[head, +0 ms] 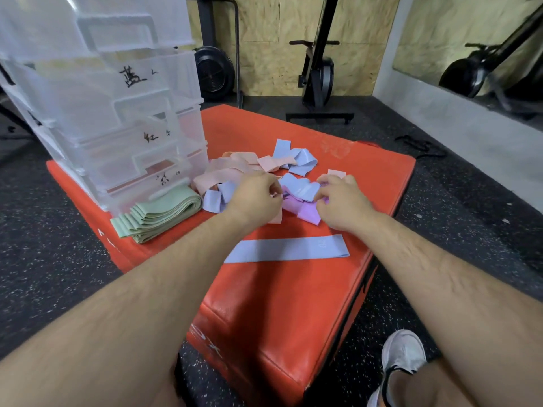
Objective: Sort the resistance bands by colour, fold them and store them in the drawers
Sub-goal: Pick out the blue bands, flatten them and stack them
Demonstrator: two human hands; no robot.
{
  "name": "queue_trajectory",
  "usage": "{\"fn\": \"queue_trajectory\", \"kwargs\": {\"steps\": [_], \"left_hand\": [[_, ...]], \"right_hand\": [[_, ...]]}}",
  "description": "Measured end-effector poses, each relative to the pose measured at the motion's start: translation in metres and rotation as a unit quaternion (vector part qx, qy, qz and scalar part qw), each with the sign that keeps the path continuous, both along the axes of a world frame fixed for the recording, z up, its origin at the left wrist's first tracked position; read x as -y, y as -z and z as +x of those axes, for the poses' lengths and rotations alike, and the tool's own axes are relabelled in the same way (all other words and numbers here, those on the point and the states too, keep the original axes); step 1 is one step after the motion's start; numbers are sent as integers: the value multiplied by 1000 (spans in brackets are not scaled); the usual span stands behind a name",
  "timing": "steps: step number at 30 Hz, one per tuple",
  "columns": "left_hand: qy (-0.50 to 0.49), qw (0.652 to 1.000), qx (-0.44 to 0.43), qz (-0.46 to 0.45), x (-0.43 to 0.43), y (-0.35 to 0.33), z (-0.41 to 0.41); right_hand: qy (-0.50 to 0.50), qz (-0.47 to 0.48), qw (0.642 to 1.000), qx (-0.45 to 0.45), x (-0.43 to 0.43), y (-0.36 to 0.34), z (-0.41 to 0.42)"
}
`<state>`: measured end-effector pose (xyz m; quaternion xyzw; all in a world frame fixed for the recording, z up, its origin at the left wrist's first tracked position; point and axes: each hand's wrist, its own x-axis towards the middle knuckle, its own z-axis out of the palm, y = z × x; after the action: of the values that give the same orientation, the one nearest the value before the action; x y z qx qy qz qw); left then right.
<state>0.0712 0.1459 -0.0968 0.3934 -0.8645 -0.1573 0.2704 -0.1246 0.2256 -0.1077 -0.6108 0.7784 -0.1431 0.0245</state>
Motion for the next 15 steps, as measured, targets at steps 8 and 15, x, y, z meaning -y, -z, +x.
{"fn": "queue_trajectory", "kwargs": {"steps": [8, 15], "left_hand": [[17, 999, 30, 34, 7, 7, -40], [-10, 996, 44, 80, 4, 11, -40]], "right_hand": [[-7, 30, 999, -44, 24, 8, -9], [-5, 40, 996, -79, 22, 2, 1]]}}
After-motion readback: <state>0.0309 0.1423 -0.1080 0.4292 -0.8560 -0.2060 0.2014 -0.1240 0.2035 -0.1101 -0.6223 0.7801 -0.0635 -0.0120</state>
